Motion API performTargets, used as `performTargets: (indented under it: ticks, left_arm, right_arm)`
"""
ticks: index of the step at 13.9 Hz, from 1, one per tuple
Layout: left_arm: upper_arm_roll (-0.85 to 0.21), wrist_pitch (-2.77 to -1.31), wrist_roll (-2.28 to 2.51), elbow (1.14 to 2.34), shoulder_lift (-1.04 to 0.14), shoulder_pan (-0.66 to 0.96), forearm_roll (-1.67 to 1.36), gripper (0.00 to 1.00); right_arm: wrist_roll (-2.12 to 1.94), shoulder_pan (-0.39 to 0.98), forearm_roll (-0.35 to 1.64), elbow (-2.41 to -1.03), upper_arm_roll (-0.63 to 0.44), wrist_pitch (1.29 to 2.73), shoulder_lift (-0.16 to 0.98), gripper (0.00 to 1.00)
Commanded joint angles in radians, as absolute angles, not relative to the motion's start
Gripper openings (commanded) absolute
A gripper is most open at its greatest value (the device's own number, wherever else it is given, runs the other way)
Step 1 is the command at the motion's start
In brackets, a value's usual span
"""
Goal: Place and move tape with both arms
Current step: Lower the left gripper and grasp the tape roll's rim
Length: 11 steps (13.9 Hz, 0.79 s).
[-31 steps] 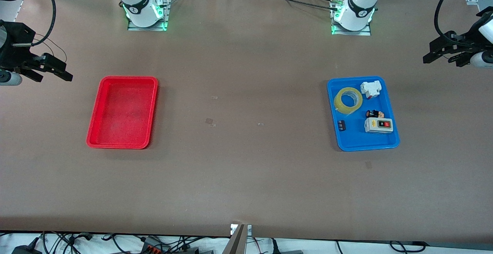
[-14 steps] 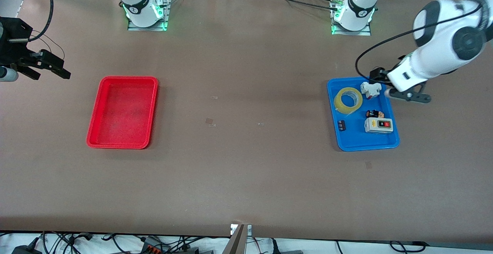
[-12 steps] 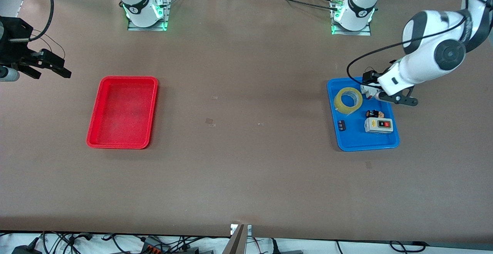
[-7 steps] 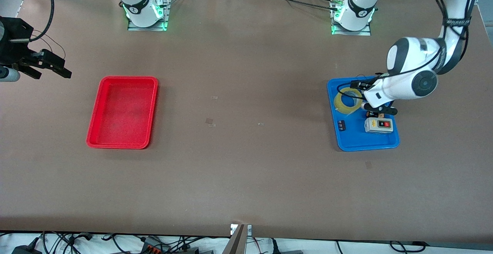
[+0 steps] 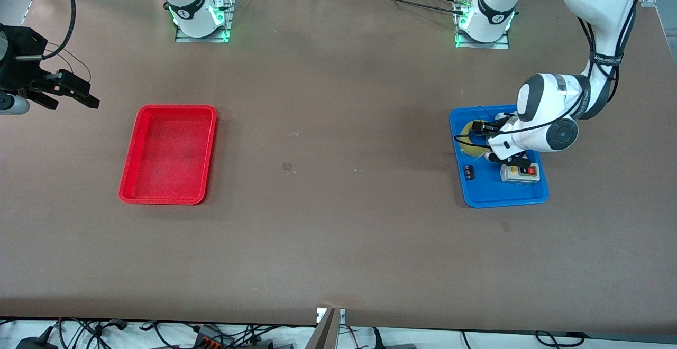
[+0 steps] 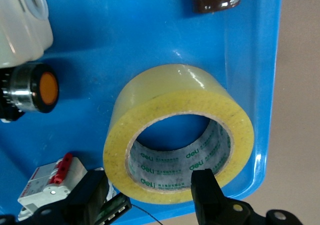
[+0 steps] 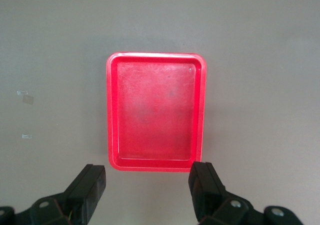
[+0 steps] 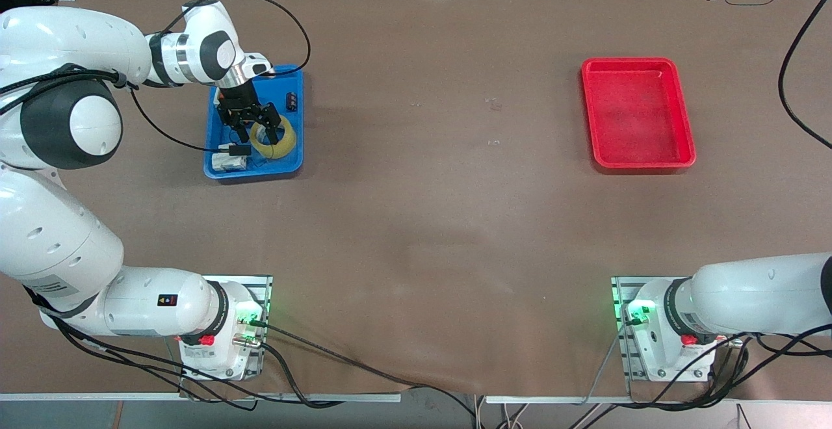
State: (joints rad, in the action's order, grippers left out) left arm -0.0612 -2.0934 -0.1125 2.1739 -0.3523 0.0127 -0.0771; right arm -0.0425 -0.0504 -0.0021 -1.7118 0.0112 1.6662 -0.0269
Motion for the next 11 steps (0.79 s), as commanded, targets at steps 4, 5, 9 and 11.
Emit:
performTargets:
  ticks: [4,5,9,11]
  left_arm:
    - [-0.063,-2.079,-0.107,2.161,-0.356,0.008,-0.086,0.83]
    - [-0.064,-2.077,-0.107,2.160,-0.359,0.008,-0.086,0.83]
    - [-0.063,-2.074,-0.104,2.126,-0.393,0.009,-0.086,0.83]
    - [-0.063,-2.074,-0.104,2.111,-0.399,0.006,-0.086,0.83]
  right_arm:
    - [-0.049,-0.061,0.011,-1.697,0.023,1.654,-0.026,1.00]
    - [-0.049,-0.061,0.011,-1.697,0.023,1.654,-0.026,1.00]
    - [-0.049,-0.061,0.012,-1.697,0.023,1.652,-0.026,1.00]
    - [-0.049,-0.061,0.011,-1.697,0.023,1.652,-0.026,1.00]
